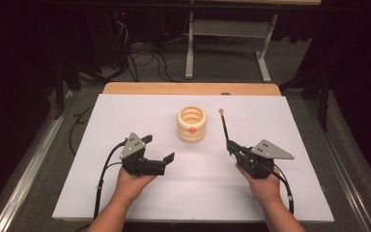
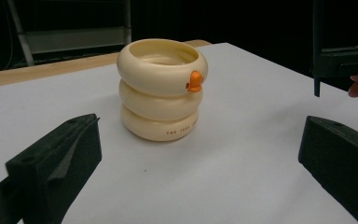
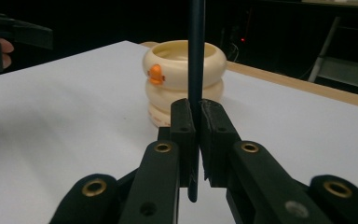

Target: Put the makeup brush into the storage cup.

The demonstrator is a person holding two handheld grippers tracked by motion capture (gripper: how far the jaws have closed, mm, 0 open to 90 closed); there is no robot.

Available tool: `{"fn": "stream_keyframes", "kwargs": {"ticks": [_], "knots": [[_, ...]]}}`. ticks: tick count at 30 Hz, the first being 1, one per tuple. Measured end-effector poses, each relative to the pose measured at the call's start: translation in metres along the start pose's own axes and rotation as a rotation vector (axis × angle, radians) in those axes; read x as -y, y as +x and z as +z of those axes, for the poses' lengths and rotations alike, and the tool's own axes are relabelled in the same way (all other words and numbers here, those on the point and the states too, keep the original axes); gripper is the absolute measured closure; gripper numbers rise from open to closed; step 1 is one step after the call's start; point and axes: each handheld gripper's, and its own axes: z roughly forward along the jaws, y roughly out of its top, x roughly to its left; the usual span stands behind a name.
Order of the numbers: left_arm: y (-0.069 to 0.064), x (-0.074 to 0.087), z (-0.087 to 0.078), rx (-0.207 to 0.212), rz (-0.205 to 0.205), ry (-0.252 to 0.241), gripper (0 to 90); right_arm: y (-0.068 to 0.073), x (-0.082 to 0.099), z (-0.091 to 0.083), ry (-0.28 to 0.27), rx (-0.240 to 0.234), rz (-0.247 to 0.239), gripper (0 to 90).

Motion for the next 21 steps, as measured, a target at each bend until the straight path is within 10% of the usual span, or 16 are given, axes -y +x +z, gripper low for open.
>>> {"fn": "stream_keyframes", "kwargs": {"ticks": [21], "knots": [[-0.008, -0.003, -0.003, 0.022, 0.015, -0.018, 0.0, 0.034, -0.001, 0.021, -0.031, -0.077, -0.053, 86.8]]}}
